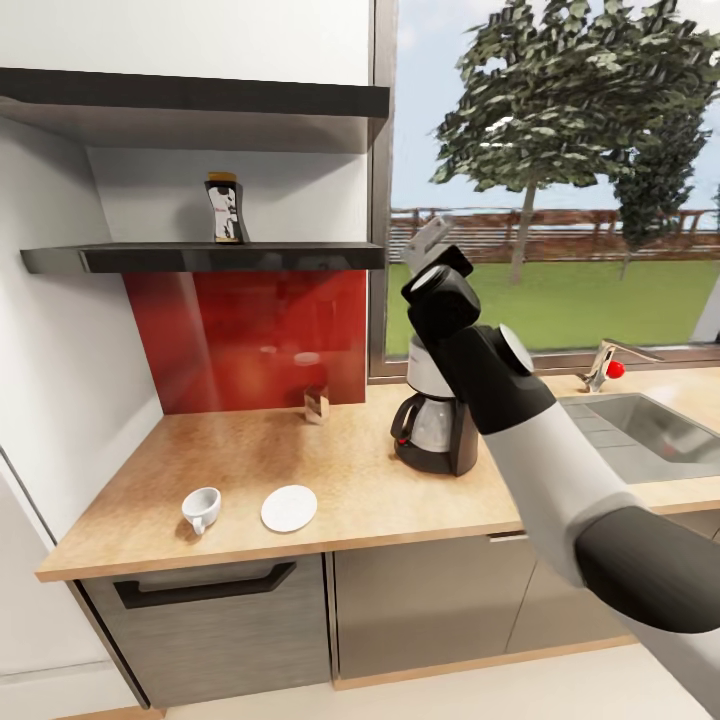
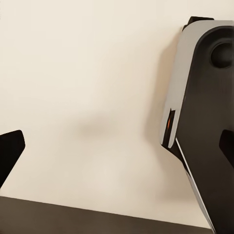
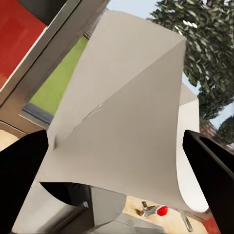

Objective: Set up a coffee station on the kitchen countertop: keep the coffee maker on the countertop, move the bottle of coffee from the kitchen shelf to the counter next to the coffee maker, place a paper coffee filter on top of the coffee maker, put the saucer next to the coffee maker with the coffee cup on the saucer, and place the electric kettle next to the coffee maker.

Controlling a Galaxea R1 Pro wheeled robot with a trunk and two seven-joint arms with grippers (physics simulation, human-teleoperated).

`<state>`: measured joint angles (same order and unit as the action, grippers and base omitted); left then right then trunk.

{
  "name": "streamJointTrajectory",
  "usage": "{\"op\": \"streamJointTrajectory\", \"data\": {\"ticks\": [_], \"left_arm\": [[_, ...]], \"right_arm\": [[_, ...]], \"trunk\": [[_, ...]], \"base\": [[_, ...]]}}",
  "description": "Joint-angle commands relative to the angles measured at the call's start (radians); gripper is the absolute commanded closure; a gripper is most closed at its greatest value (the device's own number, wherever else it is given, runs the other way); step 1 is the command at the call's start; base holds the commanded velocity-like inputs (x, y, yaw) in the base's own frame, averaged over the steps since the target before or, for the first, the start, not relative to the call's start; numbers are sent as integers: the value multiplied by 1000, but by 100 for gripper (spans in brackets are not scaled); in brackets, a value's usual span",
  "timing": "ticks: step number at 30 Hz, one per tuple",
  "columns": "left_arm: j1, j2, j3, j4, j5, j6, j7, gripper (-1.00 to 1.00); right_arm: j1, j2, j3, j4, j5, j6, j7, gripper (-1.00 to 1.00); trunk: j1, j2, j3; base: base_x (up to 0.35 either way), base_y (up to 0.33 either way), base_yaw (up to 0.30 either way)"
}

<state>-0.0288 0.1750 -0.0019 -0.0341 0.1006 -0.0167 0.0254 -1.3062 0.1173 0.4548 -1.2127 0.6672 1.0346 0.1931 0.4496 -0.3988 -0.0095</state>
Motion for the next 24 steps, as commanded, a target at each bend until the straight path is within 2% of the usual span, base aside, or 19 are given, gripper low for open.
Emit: {"op": "streamJointTrajectory", "data": {"ticks": [1, 3, 7, 10, 17, 24], "left_arm": [[0, 0, -1, 0, 10, -1, 1, -100], [0, 0, -1, 0, 10, 1, 1, -100], [0, -1, -1, 2, 10, 6, 1, -100], [0, -3, -1, 2, 10, 7, 1, -100], [0, -3, -1, 2, 10, 10, 1, -100], [0, -3, -1, 2, 10, 11, 2, -100]], "right_arm": [[-1, -2, 4, 0, 11, 4, 9, 100], [-1, -5, 8, 2, 11, 4, 9, 100], [-1, -30, 11, 11, 10, 4, 9, 100], [-1, -36, 11, 61, 11, 3, 7, 100], [-1, -39, 11, 126, 12, -50, 1, 100], [-1, -39, 11, 142, 13, -60, -1, 100]], "trunk": [[0, -1, -1], [0, -1, -1], [0, -1, -1], [0, -1, -1], [0, -1, -1], [0, -1, -1]], "base": [[0, 0, 0], [0, 0, 0], [5, 0, 0], [129, 0, 0], [53, 0, 0], [178, 0, 0]]}}
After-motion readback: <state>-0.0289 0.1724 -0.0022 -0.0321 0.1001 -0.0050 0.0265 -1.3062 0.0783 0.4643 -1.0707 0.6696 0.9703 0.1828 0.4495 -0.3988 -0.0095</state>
